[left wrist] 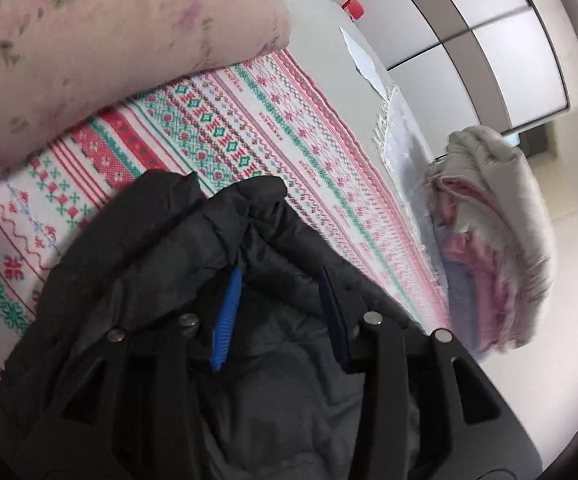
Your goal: Fold large clothes
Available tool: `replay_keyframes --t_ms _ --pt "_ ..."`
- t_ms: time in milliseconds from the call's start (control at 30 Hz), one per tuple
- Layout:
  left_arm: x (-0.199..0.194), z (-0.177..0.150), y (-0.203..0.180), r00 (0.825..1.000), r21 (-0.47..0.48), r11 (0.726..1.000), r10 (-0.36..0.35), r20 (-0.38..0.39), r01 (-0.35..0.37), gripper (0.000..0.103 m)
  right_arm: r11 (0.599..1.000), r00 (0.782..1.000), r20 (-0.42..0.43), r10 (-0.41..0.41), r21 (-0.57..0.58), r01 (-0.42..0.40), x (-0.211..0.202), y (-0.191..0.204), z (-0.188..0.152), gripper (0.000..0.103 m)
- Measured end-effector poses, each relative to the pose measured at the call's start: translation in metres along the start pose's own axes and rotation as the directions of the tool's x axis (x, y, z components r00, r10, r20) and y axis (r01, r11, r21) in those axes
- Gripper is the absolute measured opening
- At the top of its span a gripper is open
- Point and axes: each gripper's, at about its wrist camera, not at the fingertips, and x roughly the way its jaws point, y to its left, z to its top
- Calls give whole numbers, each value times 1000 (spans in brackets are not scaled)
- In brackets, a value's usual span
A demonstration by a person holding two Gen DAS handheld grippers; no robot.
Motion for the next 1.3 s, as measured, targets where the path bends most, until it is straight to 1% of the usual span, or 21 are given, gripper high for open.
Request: replay_keyframes --t_ms 33,100,167,267,300,367,400,467,533,600,667,733,767,800,900,1000,1100,1133,1200,1267,1300 --pt "-10 1 -1 999 13 1000 -21 29 20 51 1000 1000 -6 23 14 -23 -6 -1 4 13" --pt "-39 0 -9 990 77 997 -7 140 -4 79 999 998 23 53 6 -53 -20 0 9 23" --pt "-58 0 -11 980 108 994 -8 201 -14 80 998 995 85 59 -43 -56 -40 4 13 33" --pt "-64 -2 -6 982 90 996 -18 189 1 80 993 991 106 83 -94 -73 -55 7 14 57" --pt "-59 -4 -3 987 94 995 -1 161 -14 80 991 992 102 79 -112 -67 -57 10 14 59" --pt "-38 -6 2 992 100 991 83 92 -92 80 982 996 86 32 -189 -15 -56 16 11 59" --pt "-29 -7 7 990 101 987 116 74 -123 80 971 997 79 -3 -238 22 -54 21 6 59" --pt "-19 -7 10 988 102 984 140 72 -147 80 938 992 88 -92 -326 116 -48 28 -3 59" --pt "-13 -10 7 981 126 976 166 99 -178 73 904 983 113 -147 -388 180 -47 34 -13 59" --pt "-10 -12 2 966 163 955 232 118 -249 46 849 974 124 -191 -477 227 -40 44 -24 59" --pt "-8 -13 3 958 169 946 256 128 -275 42 796 965 129 -226 -547 260 -29 53 -36 58" --pt "-9 -10 11 960 156 951 249 126 -267 42 774 957 138 -254 -565 287 -13 54 -40 52" --pt "-7 -10 13 960 152 951 252 123 -270 42 763 949 131 -288 -568 310 -1 50 -41 45" --pt "-6 -10 15 959 148 951 257 120 -273 42 764 942 120 -314 -558 325 8 42 -40 41" --pt "-5 -7 16 962 123 957 250 110 -262 42 798 944 99 -316 -510 320 14 31 -34 40" --pt "-24 -7 11 969 98 970 212 126 -224 43 795 933 156 -323 -490 357 -10 41 -38 41" --pt "-48 -12 -5 966 122 972 179 185 -203 48 820 946 207 -249 -476 320 -50 52 -53 43" --pt "-58 -16 -14 964 140 971 162 209 -194 49 839 955 210 -207 -465 284 -66 53 -59 45" --pt "-72 -28 -30 964 192 966 129 231 -175 61 868 969 210 -133 -447 216 -90 57 -67 64" --pt "-84 -47 -46 965 265 948 110 240 -174 72 880 970 229 -82 -440 179 -105 65 -70 70" --pt "-90 -63 -53 963 319 930 105 249 -184 76 882 968 241 -67 -440 170 -111 69 -73 71"
